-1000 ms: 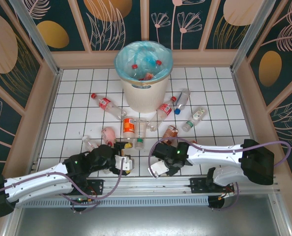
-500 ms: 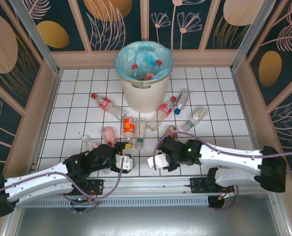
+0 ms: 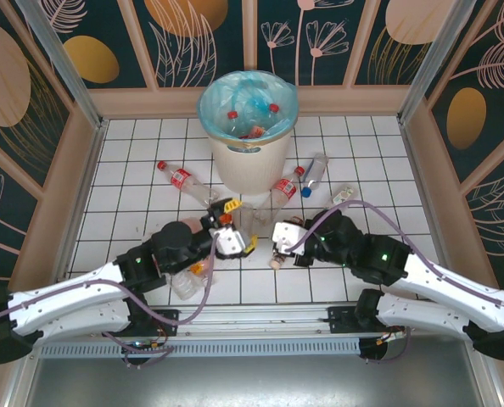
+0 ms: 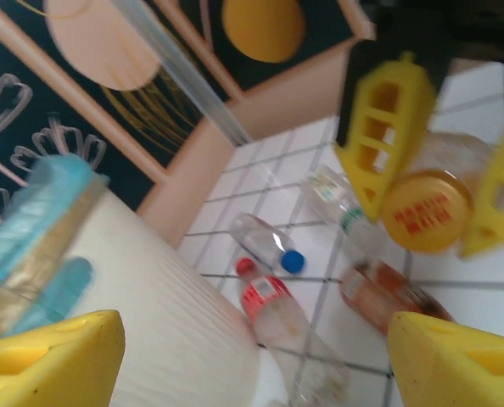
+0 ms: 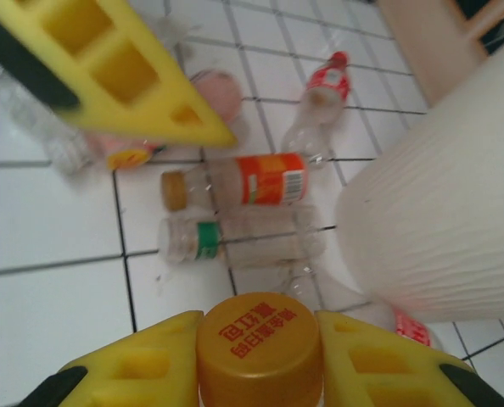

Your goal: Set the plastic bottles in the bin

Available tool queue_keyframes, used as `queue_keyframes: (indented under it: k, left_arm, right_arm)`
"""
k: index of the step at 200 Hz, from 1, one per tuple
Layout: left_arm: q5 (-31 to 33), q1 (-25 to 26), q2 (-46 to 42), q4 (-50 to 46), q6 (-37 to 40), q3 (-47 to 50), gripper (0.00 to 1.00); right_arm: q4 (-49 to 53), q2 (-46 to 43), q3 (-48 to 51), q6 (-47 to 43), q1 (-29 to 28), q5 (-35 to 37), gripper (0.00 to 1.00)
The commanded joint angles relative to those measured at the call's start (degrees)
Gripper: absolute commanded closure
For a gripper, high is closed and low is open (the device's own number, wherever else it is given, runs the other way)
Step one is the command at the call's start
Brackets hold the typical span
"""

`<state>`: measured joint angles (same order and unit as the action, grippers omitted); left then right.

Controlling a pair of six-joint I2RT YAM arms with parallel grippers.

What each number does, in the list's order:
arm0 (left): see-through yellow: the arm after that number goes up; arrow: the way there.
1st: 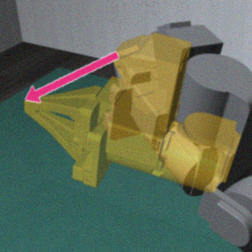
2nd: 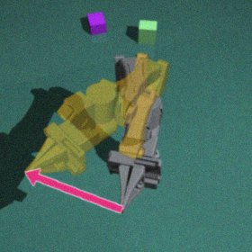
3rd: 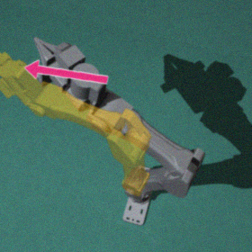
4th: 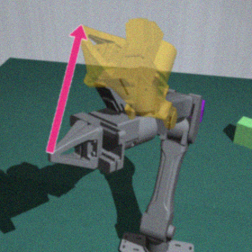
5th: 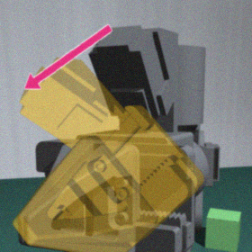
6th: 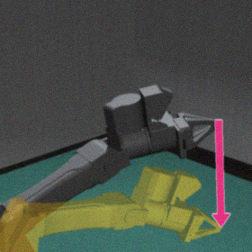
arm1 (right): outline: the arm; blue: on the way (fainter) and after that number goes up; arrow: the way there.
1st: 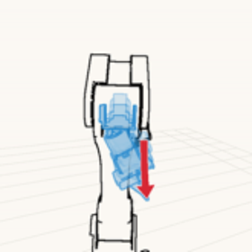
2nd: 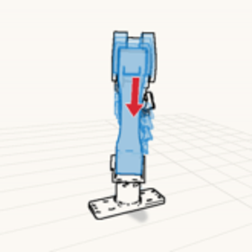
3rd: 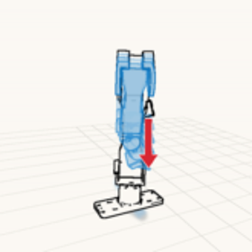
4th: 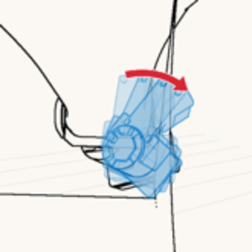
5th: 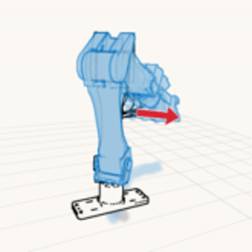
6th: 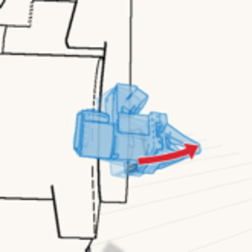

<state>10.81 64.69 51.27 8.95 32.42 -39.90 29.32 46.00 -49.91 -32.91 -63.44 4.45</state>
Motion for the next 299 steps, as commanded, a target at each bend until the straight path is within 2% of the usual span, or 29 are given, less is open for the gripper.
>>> queue_keyframes:
  k: [1, 16, 36, 68, 83, 102, 120, 136, 169, 195, 215, 251, 299]
  left_arm:
    - [9.95, 0.13, 6.27, 8.08, -4.54, -9.06, 0.18]
    - [15.60, 0.10, 11.14, 8.10, -6.25, -15.38, 0.18]
    - [18.55, -1.17, 14.39, 11.76, -7.35, -19.69, 0.17]
    - [13.35, -10.55, 14.24, 13.43, -21.29, -19.36, 0.17]
    - [12.51, -14.29, 13.40, 13.35, -24.78, -17.95, 0.15]
    - [12.79, -16.32, 11.41, 14.57, -27.52, -14.46, 0.14]
    - [13.86, -16.75, 9.55, 15.38, -28.90, -11.87, 0.14]
    - [14.97, -16.72, 9.12, 15.42, -29.72, -10.74, 0.15]
    - [16.39, -16.72, 8.24, 15.36, -30.41, -10.57, 0.15]
    - [17.12, -16.70, 5.56, 18.88, -26.66, -7.56, 0.13]
    - [18.28, -16.70, 4.38, 20.40, -25.69, -6.46, 0.14]
    - [18.73, -16.74, 4.37, 20.88, -25.43, -6.02, 0.14]
    - [18.05, -16.70, 4.72, 21.28, -25.97, -5.63, 0.14]
  right_arm:
    - [-4.11, -1.08, -4.49, 6.83, 0.51, 2.83, 0.97]
    - [-7.54, -1.58, -6.36, 9.71, 0.59, 4.97, 0.98]
    - [-13.19, -2.29, -7.35, 10.89, 0.60, 8.95, 0.98]
    - [-23.66, -1.87, -7.64, 9.37, 0.85, 16.22, 1.00]
    - [-28.05, -0.49, -9.22, 8.12, 1.06, 18.00, 1.00]
    - [-34.46, 2.31, -11.69, 5.18, 1.21, 21.67, 1.00]
    - [-44.86, 5.32, -12.90, -0.21, 1.25, 24.99, 1.00]
    - [-52.61, 8.77, -15.35, -3.10, 1.92, 23.91, 1.00]
    - [-59.80, 18.41, -23.98, -3.99, 5.75, 16.47, 1.00]
    - [-65.25, 26.45, -29.51, -1.70, 10.09, 10.42, 1.00]
    - [-67.55, 33.73, -34.54, -0.83, 13.07, 9.53, 1.00]
    - [-71.39, 43.06, -38.23, 10.62, 21.79, 5.77, 1.00]
    - [-65.31, 50.15, -40.24, 22.65, 28.98, 3.71, 1.00]
